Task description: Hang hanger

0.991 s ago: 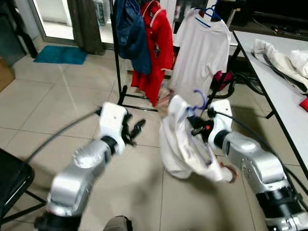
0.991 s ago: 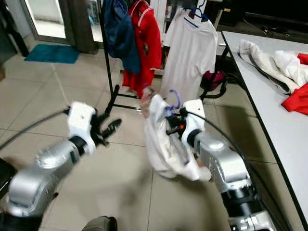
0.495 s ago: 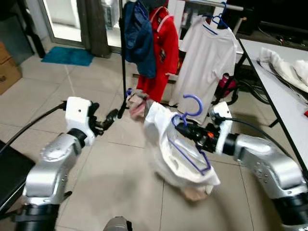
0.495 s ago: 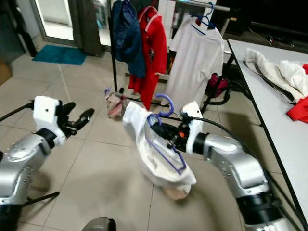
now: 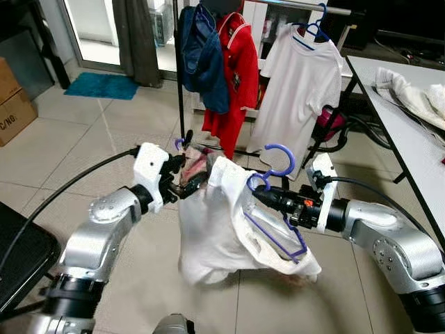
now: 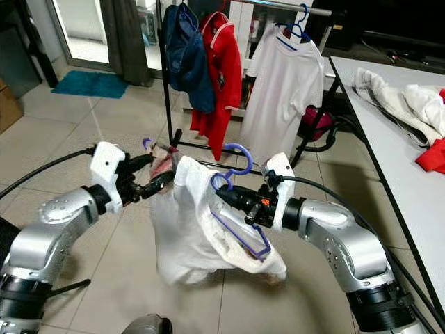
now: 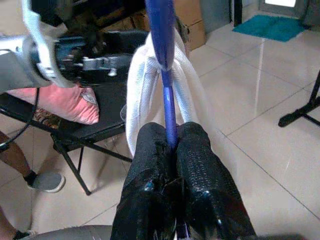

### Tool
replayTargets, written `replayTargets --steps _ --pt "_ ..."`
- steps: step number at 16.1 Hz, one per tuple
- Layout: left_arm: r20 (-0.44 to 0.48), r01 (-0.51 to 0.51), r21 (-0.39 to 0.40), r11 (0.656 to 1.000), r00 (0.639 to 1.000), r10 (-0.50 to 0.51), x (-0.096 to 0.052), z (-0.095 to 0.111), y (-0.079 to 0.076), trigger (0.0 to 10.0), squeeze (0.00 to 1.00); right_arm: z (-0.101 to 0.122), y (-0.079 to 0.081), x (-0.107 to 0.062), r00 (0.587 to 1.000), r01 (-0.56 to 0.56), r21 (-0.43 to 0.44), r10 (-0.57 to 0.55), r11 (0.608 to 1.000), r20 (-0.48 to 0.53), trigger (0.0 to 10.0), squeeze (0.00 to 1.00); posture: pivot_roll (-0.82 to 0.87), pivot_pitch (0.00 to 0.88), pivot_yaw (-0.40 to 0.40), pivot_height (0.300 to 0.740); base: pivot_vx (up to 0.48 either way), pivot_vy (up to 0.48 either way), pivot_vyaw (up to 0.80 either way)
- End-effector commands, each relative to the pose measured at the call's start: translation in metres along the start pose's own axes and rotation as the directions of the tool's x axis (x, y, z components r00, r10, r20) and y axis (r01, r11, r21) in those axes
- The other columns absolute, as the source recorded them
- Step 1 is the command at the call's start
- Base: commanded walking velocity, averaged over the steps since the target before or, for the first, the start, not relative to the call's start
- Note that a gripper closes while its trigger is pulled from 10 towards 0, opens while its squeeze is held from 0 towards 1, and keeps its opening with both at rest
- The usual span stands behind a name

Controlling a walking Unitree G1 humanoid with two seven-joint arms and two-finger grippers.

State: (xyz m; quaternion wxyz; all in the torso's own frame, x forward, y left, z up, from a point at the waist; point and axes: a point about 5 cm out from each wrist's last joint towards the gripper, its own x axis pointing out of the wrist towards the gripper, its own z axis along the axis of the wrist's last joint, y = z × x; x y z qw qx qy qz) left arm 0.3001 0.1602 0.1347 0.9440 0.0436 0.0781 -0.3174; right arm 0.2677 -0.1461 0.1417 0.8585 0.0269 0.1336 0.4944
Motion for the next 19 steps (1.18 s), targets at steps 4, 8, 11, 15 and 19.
replayTargets --steps 4,8,11,15,19 --pt "0.003 -0.028 0.025 0.999 1.0 0.028 0.006 -0.002 0.005 3.8 0.0 0.014 0.001 -0.003 0.997 -0.057 -0.029 0.058 0.998 0.052 10.0 0.0 0.06 0.0 -0.04 0.74 0.0 0.0 0.0" --pt "0.014 -0.082 0.029 0.996 0.997 0.081 0.011 -0.003 0.013 1.7 0.0 0.017 0.001 -0.004 0.995 -0.08 -0.024 0.081 0.997 0.058 10.0 0.0 0.06 0.0 -0.053 0.74 0.0 0.0 0.0" --pt "0.021 -0.083 0.028 0.996 0.996 0.083 0.015 -0.003 0.015 0.0 0.0 0.02 0.001 -0.005 0.994 -0.089 -0.024 0.091 0.996 0.061 10.0 0.0 0.05 0.0 -0.051 0.74 0.0 0.0 0.0" --pt "0.03 -0.084 0.031 0.996 0.996 0.083 0.018 -0.003 0.016 0.0 0.0 0.02 0.0 -0.006 0.995 -0.08 -0.025 0.081 0.996 0.063 10.0 0.0 0.05 0.0 -0.045 0.74 0.0 0.0 0.0" --pt "0.036 -0.091 0.04 0.995 0.995 0.089 0.017 -0.002 0.016 0.0 0.0 0.018 -0.007 -0.007 0.998 -0.024 -0.026 0.026 0.999 0.049 10.0 0.0 0.06 0.0 -0.048 0.74 0.0 0.0 0.0"
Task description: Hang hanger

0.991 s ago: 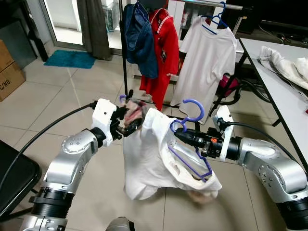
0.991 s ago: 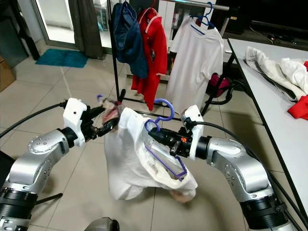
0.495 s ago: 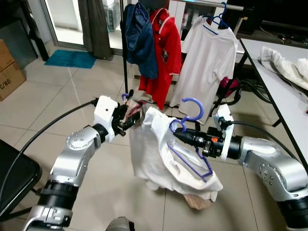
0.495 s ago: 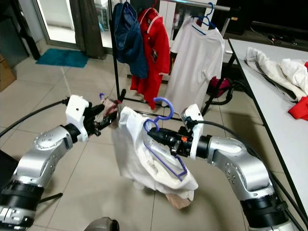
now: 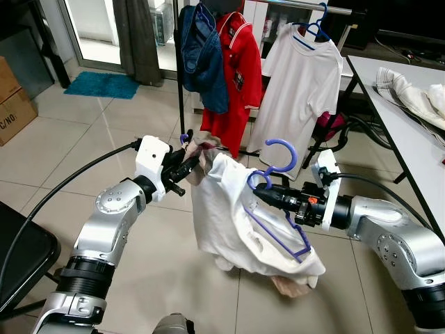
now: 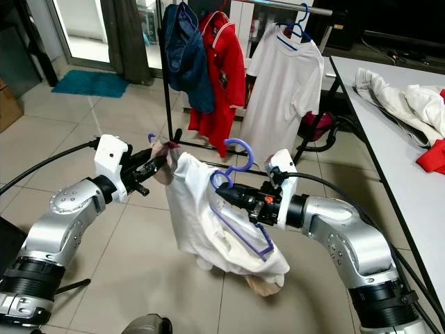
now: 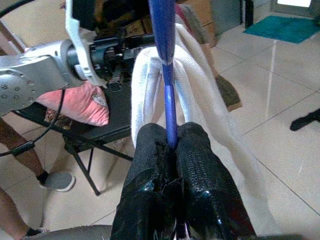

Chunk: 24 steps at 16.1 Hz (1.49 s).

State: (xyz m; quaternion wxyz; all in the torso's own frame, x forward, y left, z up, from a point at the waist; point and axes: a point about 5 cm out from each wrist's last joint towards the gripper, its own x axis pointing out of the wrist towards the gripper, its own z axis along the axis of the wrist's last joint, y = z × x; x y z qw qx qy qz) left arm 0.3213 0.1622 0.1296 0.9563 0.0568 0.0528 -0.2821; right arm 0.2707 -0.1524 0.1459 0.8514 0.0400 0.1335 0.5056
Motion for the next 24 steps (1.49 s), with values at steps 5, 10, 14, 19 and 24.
replayTargets --steps 5,10,14,19,24 --pt "0.02 -0.024 0.024 0.999 1.0 0.024 -0.002 0.006 0.002 0.0 0.0 0.007 -0.008 -0.003 0.999 0.043 -0.049 -0.043 0.998 -0.001 10.0 0.0 0.06 0.0 -0.049 0.74 0.0 0.0 0.0" --pt "0.049 -0.013 0.073 0.997 0.999 0.01 -0.001 0.021 0.003 0.0 0.0 -0.01 -0.02 -0.008 0.98 0.14 -0.072 -0.149 0.988 -0.133 10.0 0.0 0.06 0.0 -0.05 0.74 0.0 0.0 0.0" --pt "0.06 -0.01 0.101 0.995 0.998 0.004 0.001 0.028 0.006 0.0 0.0 -0.014 -0.018 -0.006 0.979 0.129 -0.08 -0.14 0.988 -0.151 10.0 0.0 0.06 0.0 -0.05 0.74 0.0 0.0 0.0" --pt "0.064 -0.127 0.147 0.981 0.991 0.118 -0.002 0.033 0.032 0.0 0.0 -0.013 -0.012 -0.01 0.986 0.091 -0.074 -0.1 0.993 -0.131 10.0 0.0 0.06 0.0 -0.048 0.74 0.0 0.0 0.0" --pt "0.064 -0.306 0.153 0.94 0.952 0.299 -0.017 0.028 0.062 0.0 0.0 -0.008 -0.009 -0.016 0.993 0.063 -0.069 -0.069 0.996 -0.095 10.0 0.0 0.06 0.0 -0.048 0.74 0.0 0.0 0.0"
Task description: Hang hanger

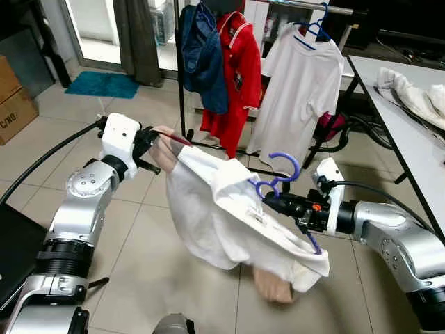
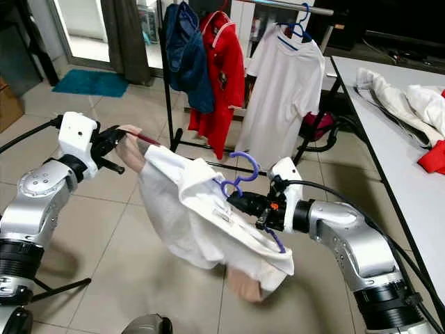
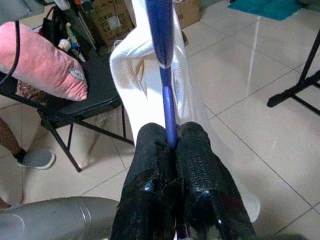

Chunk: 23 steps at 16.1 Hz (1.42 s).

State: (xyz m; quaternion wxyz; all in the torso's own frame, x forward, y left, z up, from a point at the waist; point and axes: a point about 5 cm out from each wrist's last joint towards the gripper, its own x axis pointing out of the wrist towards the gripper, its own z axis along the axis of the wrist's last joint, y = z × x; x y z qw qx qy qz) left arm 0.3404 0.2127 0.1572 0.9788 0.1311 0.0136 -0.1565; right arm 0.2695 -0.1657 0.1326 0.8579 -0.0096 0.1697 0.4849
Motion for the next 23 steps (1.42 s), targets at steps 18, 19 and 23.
replayTargets --steps 18,19,23 --pt "-0.051 -0.189 -0.069 0.98 0.981 0.185 -0.012 -0.021 0.025 10.0 0.0 0.01 -0.004 -0.012 1.0 0.004 -0.035 -0.003 0.999 0.026 10.0 0.0 0.06 0.0 -0.064 0.74 0.0 0.0 0.0" --pt "-0.01 -0.124 -0.11 0.986 0.992 0.124 -0.01 -0.015 0.018 10.0 0.38 0.011 -0.004 -0.011 1.0 0.0 -0.036 0.001 0.999 0.027 10.0 0.0 0.06 0.0 -0.064 0.74 0.0 0.0 0.0" --pt "0.112 -0.058 -0.179 0.982 0.991 0.079 -0.004 0.01 0.015 10.0 1.0 0.011 -0.004 -0.009 1.0 -0.005 -0.036 0.006 0.999 0.023 10.0 0.0 0.06 0.0 -0.065 0.74 0.0 0.0 0.0"
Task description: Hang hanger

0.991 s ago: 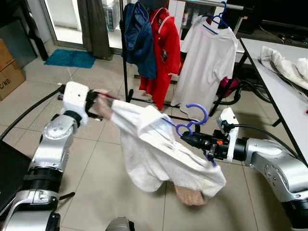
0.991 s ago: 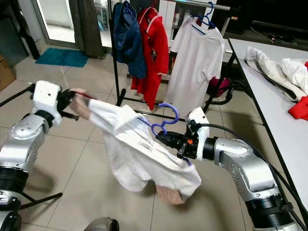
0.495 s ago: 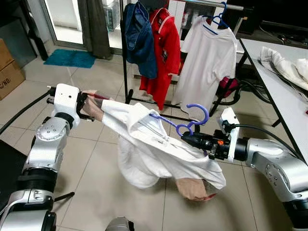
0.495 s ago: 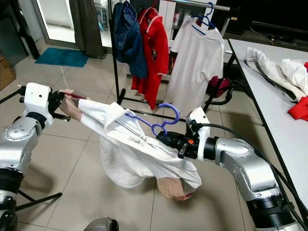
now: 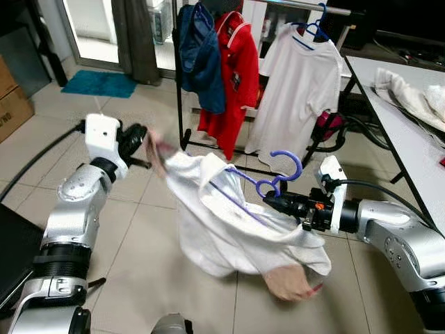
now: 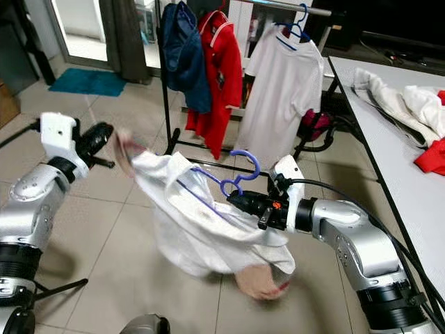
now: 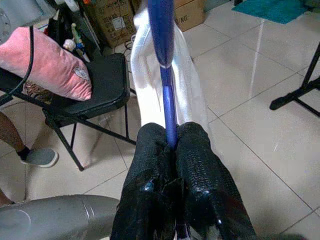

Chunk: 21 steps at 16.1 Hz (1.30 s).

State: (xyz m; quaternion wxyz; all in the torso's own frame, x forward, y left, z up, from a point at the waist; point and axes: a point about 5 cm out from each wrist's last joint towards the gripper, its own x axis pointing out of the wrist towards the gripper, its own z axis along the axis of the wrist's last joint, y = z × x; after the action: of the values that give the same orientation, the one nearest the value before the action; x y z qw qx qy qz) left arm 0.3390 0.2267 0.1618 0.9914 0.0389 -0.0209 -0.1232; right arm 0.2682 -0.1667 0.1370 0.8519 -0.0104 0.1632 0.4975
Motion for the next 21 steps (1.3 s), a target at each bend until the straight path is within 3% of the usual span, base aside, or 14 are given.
replayTargets --steps 1,3,5,6,7,8,9,10,11,12,15,17,21 --pt "0.058 -0.005 -0.012 1.0 0.998 0.006 0.004 0.016 0.002 10.0 1.0 0.007 -0.005 -0.007 1.0 0.023 -0.024 -0.022 0.999 0.013 10.0 0.0 0.06 0.0 -0.065 0.74 0.0 0.0 0.0" --pt "0.071 -0.11 -0.021 0.994 0.991 0.111 0.004 0.023 0.017 10.0 1.0 0.006 -0.006 -0.007 1.0 0.03 -0.022 -0.03 0.999 0.009 10.0 0.0 0.05 0.0 -0.063 0.74 0.0 0.0 0.0" --pt "0.01 -0.303 0.028 0.953 0.953 0.302 -0.002 0.019 0.043 10.0 1.0 0.006 -0.006 -0.007 0.999 0.032 -0.023 -0.032 0.999 0.008 10.0 0.0 0.05 0.0 -0.063 0.74 0.0 0.0 0.0" --pt "-0.006 -0.308 0.06 0.95 0.951 0.308 -0.003 0.016 0.045 10.0 1.0 0.006 -0.006 -0.007 0.999 0.032 -0.023 -0.032 0.999 0.008 10.0 0.0 0.05 0.0 -0.063 0.74 0.0 0.0 0.0" --pt "-0.043 -0.219 0.111 0.969 0.973 0.225 -0.004 0.008 0.035 10.0 0.96 0.007 -0.006 -0.007 0.999 0.033 -0.028 -0.032 0.999 0.009 10.0 0.0 0.06 0.0 -0.065 0.74 0.0 0.0 0.0" --pt "-0.08 -0.131 0.084 0.988 0.987 0.138 -0.005 0.0 0.023 10.0 0.3 0.01 -0.007 -0.008 0.999 0.049 -0.04 -0.048 0.998 0.02 10.0 0.0 0.06 0.0 -0.065 0.74 0.0 0.0 0.0" --pt "-0.097 -0.105 0.069 0.992 0.989 0.111 -0.005 -0.003 0.02 10.0 0.3 0.011 -0.008 -0.009 0.998 0.056 -0.042 -0.055 0.998 0.027 10.0 0.0 0.06 0.0 -0.066 0.74 0.0 0.0 0.0" --pt "-0.16 -0.01 0.077 0.997 0.987 0.022 -0.008 -0.016 0.007 10.0 0.0 0.016 -0.008 -0.012 0.998 0.041 -0.044 -0.039 0.998 0.055 10.0 0.0 0.05 0.0 -0.065 0.74 0.0 0.0 0.0" --pt "-0.175 0.05 0.049 0.998 0.984 -0.041 -0.011 -0.023 -0.004 10.0 0.0 0.019 -0.006 -0.013 0.998 0.021 -0.05 -0.018 0.999 0.065 10.0 0.0 0.05 0.0 -0.065 0.74 0.0 0.0 0.0" --pt "-0.118 0.165 -0.009 0.986 0.979 -0.165 -0.01 -0.024 -0.024 10.0 0.0 0.02 -0.002 -0.014 0.997 -0.019 -0.052 0.022 0.998 0.07 10.0 0.0 0.05 0.0 -0.071 0.74 0.0 0.0 0.0" --pt "-0.086 0.275 -0.014 0.961 0.958 -0.275 -0.005 -0.024 -0.044 10.0 0.0 0.019 0.004 -0.011 0.995 -0.07 -0.048 0.073 0.996 0.071 10.0 0.0 0.05 0.0 -0.071 0.74 0.0 0.0 0.0" --pt "-0.065 0.307 -0.006 0.952 0.949 -0.307 -0.004 -0.021 -0.05 10.0 0.0 0.019 0.005 -0.012 0.993 -0.083 -0.041 0.086 0.996 0.077 10.0 0.0 0.05 0.0 -0.069 0.74 0.0 0.0 0.0" --pt "-0.116 0.335 0.024 0.942 0.937 -0.33 -0.002 -0.027 -0.052 10.0 0.0 0.021 0.007 -0.016 0.991 -0.101 -0.036 0.103 0.994 0.083 10.0 0.0 0.04 0.0 -0.064 0.74 0.0 0.0 0.0"
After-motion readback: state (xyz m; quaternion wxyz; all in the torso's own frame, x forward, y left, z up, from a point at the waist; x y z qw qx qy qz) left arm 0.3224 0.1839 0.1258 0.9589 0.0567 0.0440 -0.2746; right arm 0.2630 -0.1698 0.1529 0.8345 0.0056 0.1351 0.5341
